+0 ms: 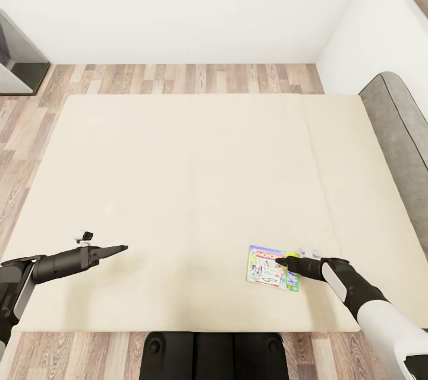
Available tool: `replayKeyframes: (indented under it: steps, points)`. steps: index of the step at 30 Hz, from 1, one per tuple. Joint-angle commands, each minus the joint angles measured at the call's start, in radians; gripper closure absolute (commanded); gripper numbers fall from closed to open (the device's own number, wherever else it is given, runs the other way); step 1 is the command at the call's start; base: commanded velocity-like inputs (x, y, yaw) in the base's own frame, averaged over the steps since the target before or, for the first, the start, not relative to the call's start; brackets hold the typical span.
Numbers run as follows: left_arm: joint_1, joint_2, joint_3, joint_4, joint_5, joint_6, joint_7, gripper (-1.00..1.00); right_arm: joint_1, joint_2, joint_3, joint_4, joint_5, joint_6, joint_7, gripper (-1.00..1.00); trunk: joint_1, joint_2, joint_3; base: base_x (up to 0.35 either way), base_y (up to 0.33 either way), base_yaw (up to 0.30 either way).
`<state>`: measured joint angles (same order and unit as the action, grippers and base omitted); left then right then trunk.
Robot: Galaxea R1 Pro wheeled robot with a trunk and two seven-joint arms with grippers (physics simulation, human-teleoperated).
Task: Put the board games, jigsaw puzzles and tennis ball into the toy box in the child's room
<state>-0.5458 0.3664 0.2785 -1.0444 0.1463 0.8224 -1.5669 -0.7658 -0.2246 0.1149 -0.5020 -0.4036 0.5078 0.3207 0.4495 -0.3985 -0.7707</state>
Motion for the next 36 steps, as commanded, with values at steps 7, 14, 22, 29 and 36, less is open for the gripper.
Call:
replayKeyframes:
  steps: [7, 14, 22, 29, 36]
  points:
    - [0.000, 0.000, 0.000, 0.000, -0.001, 0.011, -0.004, -1.00, -0.001, -0.001, 0.005, -0.008, -0.003, 0.004, 0.033, -1.00, 0.001, -0.002, -0.001, 0.000, 0.000, 0.000]
    - [0.000, 0.000, -0.001, 0.000, -0.001, 0.011, -0.004, -1.00, -0.001, 0.000, 0.006, -0.029, 0.000, 0.004, 0.041, -1.00, 0.001, -0.002, -0.001, 0.000, 0.000, 0.000]
    - [0.000, 0.000, -0.001, 0.000, -0.001, 0.011, -0.004, -1.00, -0.001, 0.001, 0.006, -0.035, 0.005, 0.005, 0.042, -1.00, 0.001, -0.002, -0.001, 0.000, 0.000, 0.000]
    - [0.000, 0.000, -0.001, 0.000, -0.001, 0.011, -0.004, -1.00, -0.001, 0.004, 0.006, -0.036, 0.007, 0.005, 0.040, -1.00, 0.001, -0.002, -0.001, 0.000, 0.000, 0.000]
    - [0.000, 0.000, -0.001, 0.000, -0.001, 0.011, -0.004, -1.00, -0.001, 0.005, 0.006, -0.036, 0.008, 0.006, 0.036, -1.00, 0.001, -0.002, -0.001, 0.000, 0.000, 0.000]
